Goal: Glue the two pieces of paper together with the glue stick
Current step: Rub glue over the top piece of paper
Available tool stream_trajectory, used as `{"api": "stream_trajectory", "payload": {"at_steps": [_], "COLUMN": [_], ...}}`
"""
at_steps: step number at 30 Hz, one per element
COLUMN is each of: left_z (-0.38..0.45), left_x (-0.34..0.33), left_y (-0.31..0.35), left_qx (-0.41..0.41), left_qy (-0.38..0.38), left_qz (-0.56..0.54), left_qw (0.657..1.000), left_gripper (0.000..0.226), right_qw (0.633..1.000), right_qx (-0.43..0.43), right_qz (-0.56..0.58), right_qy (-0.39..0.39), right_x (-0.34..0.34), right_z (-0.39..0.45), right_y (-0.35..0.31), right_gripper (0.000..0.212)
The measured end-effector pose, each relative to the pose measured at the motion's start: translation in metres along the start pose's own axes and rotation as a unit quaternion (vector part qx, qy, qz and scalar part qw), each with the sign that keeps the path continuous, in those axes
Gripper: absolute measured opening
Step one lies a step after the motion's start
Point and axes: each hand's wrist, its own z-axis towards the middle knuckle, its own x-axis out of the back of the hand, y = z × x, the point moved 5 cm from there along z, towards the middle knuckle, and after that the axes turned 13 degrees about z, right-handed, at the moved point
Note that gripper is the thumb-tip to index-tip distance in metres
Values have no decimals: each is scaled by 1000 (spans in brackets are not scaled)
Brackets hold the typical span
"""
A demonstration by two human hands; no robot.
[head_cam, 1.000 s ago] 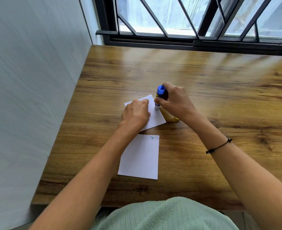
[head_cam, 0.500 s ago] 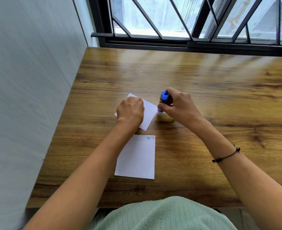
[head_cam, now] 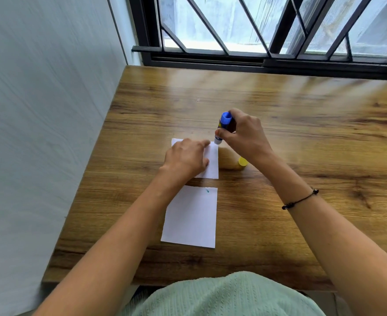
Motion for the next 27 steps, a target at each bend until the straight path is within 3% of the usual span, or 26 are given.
{"api": "stream_trajectory", "payload": {"at_steps": [12,27], "left_z": [-2,6], "left_x": [-6,-16], "left_y": [5,6], "left_qx": [6,21], "left_qy": [30,4], "left_qz": [-36,5], "left_qw": [999,1000], "left_gripper": [34,48], "right_qw": [1000,999], "right_qx": [-7,0], "right_qz": [-16,-27], "right_qy": [-1,-31], "right_x": [-16,-9], "right_z": [12,-17], "right_y": [10,8], "right_gripper": [22,23]}}
